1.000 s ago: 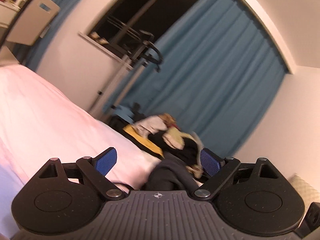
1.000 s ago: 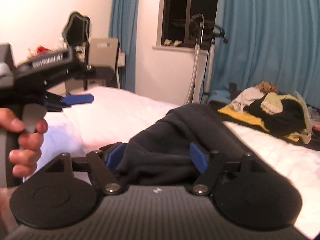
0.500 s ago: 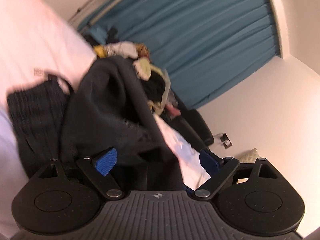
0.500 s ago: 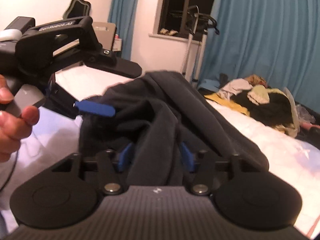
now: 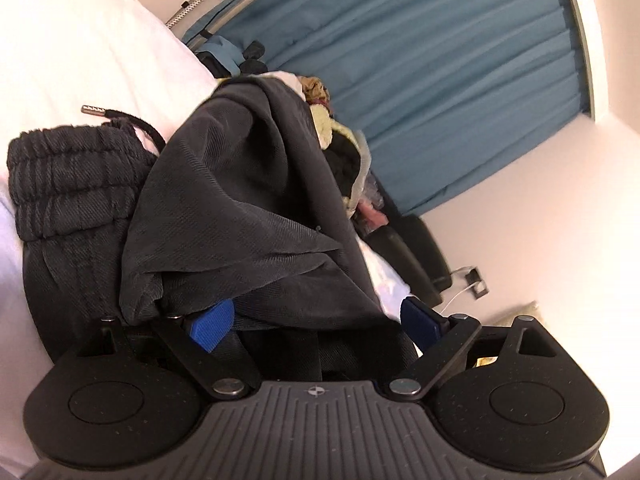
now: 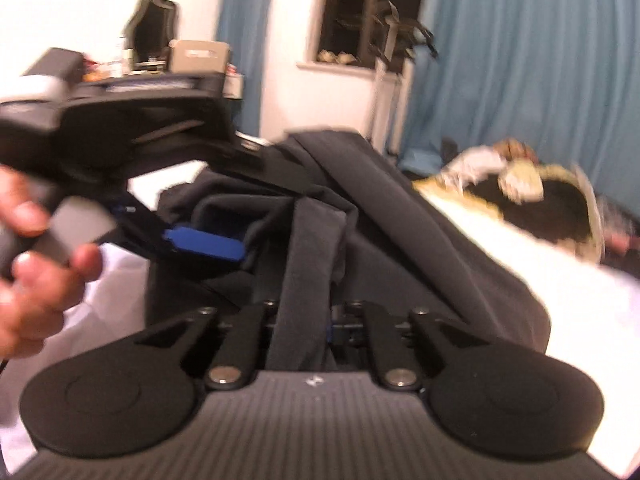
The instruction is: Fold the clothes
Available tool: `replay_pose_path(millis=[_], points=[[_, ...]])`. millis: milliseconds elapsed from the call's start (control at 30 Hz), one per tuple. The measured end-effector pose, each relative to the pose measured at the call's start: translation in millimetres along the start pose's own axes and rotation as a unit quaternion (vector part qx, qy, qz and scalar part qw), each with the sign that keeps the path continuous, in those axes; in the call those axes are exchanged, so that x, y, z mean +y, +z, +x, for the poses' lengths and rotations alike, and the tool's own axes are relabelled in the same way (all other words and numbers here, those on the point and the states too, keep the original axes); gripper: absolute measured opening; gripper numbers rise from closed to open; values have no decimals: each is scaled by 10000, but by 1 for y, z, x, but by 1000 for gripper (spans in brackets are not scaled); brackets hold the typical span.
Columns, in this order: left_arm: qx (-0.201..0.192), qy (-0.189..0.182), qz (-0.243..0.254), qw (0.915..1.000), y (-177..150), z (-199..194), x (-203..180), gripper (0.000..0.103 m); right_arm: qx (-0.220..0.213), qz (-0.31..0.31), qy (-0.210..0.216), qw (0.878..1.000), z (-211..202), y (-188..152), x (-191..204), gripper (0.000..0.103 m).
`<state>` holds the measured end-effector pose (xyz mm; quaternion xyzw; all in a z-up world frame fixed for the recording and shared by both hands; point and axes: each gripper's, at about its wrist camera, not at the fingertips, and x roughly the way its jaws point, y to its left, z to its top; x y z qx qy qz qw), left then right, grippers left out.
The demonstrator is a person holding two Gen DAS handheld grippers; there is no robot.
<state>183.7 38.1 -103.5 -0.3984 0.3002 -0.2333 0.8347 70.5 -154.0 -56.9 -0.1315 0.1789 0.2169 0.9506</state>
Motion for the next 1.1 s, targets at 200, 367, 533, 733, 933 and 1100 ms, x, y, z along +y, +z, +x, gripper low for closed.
replay_pose_path(millis=[200, 367, 533, 733, 933, 1100], points=[[-260, -388, -865, 9952, 11, -8, 29, 91, -284, -2067, -39, 9780, -46, -5, 61, 5], [-335, 4, -801, 9962, 11, -2, 42, 48, 107, -2526, 10, 9675, -28, -22, 74, 5], [-792, -42, -336, 9963, 19, -22, 28, 15, -36, -2440, -120, 9697, -27, -21, 73, 5], [-804, 162, -215, 9964, 22, -39, 42, 17, -351, -2757, -63, 9606, -34, -25, 83, 8], [-673, 504, -1040, 9910, 26, -35, 82, 26, 109, -2950, 541, 9539, -17, -42, 97, 31], [-1096, 290, -918, 9893, 13, -72, 68, 62, -139, -2390, 858, 9671, -29, -29, 89, 34]])
